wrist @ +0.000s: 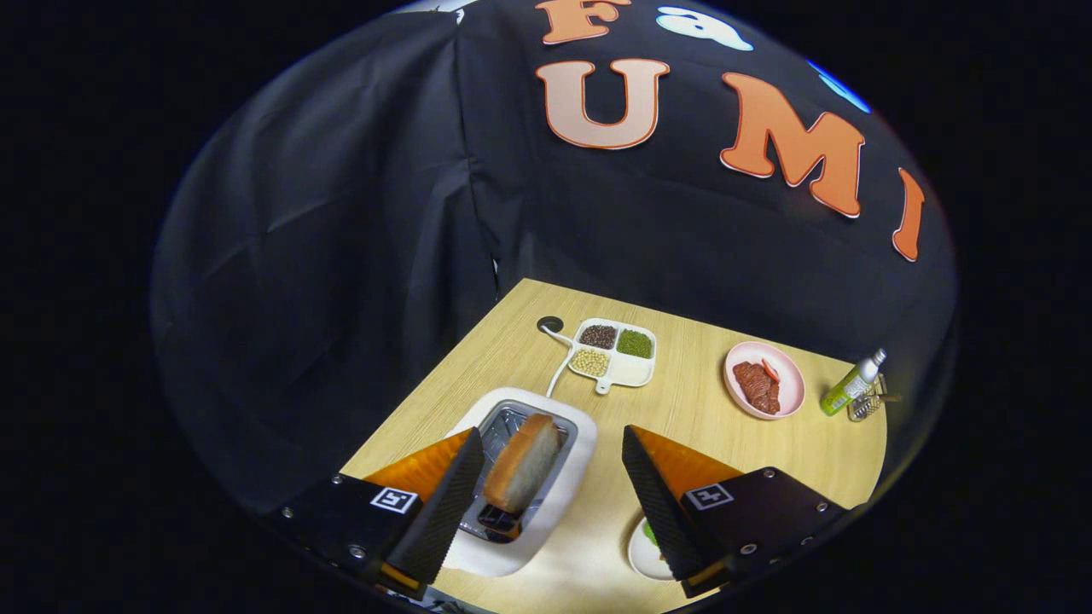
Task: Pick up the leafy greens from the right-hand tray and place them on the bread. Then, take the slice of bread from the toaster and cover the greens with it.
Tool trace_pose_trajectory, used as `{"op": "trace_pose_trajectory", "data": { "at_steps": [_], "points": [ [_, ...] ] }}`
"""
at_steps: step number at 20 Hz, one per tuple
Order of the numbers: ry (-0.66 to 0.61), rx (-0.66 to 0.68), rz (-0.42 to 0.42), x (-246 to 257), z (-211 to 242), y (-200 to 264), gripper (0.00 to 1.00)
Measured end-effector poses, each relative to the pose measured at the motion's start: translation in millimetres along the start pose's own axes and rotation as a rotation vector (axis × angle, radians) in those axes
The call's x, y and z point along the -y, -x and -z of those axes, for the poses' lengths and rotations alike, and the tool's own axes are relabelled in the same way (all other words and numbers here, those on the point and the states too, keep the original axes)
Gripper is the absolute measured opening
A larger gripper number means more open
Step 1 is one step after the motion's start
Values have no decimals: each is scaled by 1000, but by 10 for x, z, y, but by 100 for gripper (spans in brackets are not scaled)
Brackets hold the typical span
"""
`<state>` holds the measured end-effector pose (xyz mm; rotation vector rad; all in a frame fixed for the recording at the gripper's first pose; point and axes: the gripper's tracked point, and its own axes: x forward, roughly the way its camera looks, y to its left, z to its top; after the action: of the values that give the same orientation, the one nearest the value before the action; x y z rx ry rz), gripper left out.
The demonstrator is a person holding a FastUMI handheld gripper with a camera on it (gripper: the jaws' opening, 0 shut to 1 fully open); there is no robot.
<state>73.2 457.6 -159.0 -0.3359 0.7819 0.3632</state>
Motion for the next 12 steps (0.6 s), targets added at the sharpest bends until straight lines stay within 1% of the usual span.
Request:
{"op": "trace_pose_trajectory", "data": {
  "at_steps": [4,6,7,8,9,10,11,12],
  "points": [
    [-9,-38,17,-66,88,-169,98],
    [-2,-56,22,-96,137,-227,95],
    [-1,-63,24,-116,161,-238,86],
    [1,-67,25,-141,173,-261,81],
    [6,-74,33,-160,193,-262,72],
    [14,-83,45,-163,215,-275,67],
    [16,-96,48,-173,258,-305,58],
    [10,-108,50,-196,292,-329,54]
  ]
}}
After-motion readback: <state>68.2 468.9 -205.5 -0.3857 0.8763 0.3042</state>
